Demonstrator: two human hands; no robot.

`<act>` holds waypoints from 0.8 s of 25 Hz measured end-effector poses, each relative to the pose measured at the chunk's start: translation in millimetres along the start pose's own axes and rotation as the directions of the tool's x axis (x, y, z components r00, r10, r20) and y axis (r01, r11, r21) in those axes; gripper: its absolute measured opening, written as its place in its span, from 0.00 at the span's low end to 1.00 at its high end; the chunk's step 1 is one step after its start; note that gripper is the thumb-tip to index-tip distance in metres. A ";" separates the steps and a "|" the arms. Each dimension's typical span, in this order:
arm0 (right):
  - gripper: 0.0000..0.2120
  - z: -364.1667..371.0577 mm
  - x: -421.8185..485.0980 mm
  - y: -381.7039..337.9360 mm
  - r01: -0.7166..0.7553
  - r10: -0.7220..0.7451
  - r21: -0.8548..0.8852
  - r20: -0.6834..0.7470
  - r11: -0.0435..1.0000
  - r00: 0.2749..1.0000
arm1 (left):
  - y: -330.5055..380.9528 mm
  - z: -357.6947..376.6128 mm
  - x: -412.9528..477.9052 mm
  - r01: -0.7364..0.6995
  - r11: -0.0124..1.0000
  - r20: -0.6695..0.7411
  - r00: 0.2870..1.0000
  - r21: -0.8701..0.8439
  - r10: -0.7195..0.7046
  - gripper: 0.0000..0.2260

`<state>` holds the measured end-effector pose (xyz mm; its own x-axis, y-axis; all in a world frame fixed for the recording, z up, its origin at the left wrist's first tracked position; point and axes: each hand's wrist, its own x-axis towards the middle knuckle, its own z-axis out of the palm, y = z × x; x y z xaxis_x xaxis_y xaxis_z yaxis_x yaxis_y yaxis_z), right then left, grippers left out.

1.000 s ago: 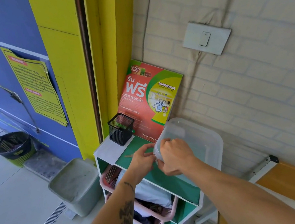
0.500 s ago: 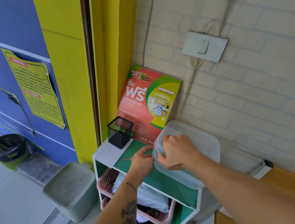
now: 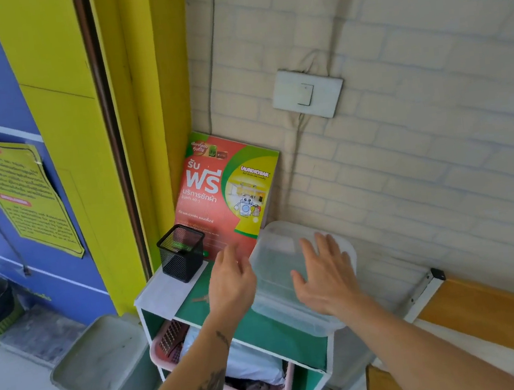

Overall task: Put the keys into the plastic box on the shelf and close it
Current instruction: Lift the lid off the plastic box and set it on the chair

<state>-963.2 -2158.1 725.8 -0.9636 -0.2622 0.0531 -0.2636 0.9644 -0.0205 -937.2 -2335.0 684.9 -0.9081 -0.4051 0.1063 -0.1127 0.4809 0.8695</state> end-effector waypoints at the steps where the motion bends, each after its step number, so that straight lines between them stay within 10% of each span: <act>1: 0.32 3.8 -0.6 12.7 -0.072 0.072 0.008 -0.010 0.997 0.997 | 5.7 5.0 2.8 -0.099 0.987 0.030 0.995 0.126 0.096 0.18; 8: 0.34 30.2 -19.2 48.7 -0.343 0.348 0.319 0.043 0.884 0.937 | 18.3 37.9 19.1 -0.222 0.787 0.280 0.958 0.575 0.065 0.32; 20: 0.35 32.3 -20.2 33.9 -0.287 0.322 0.619 0.058 0.731 0.945 | 30.7 44.7 9.8 -0.164 0.901 0.182 0.978 0.401 0.097 0.25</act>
<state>-954.1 -2121.2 691.8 -0.9981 0.0605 -0.0144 0.0554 0.7597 -0.6479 -967.6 -2289.5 691.1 -0.9730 -0.2080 0.1000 -0.1146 0.8116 0.5728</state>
